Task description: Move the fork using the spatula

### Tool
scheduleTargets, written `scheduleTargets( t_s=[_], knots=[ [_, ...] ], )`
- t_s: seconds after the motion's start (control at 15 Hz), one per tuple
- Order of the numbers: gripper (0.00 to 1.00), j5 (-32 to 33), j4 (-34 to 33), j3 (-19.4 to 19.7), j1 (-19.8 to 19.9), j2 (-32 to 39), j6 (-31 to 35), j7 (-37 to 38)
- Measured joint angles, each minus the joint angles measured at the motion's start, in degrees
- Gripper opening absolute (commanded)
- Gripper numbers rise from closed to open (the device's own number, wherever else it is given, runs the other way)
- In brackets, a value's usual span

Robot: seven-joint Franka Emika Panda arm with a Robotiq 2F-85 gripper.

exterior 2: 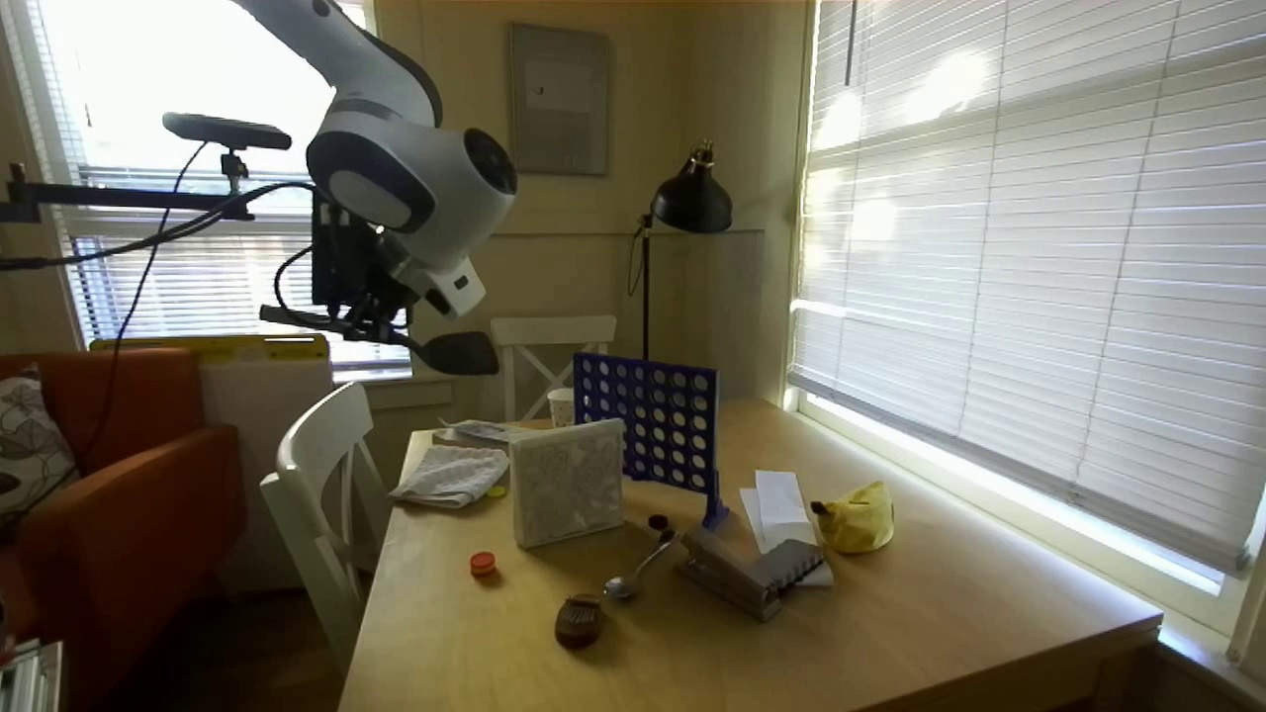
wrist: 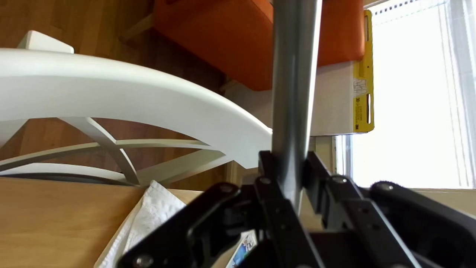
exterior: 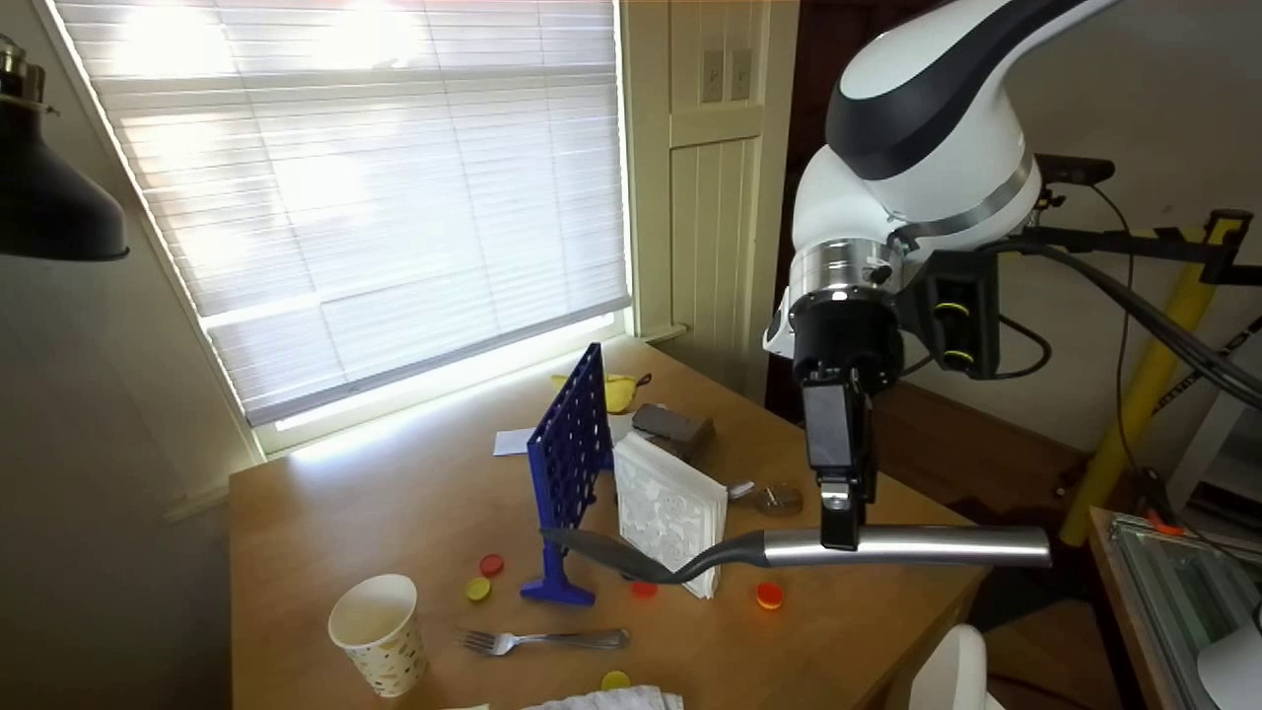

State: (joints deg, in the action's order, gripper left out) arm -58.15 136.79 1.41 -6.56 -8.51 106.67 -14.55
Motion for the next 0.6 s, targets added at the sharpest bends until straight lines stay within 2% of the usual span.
scheduleTargets(
  t_s=[0.13,0.27,0.6],
  knots=[
    [0.06,-0.2,0.0,-0.5,0.3,0.5,0.7,-0.2],
    [0.06,-3.0,-0.4,-1.5,0.3,2.9,4.0,-1.2],
    [0.06,-11.4,-6.8,-5.0,0.1,14.5,12.0,-3.8]
  ],
)
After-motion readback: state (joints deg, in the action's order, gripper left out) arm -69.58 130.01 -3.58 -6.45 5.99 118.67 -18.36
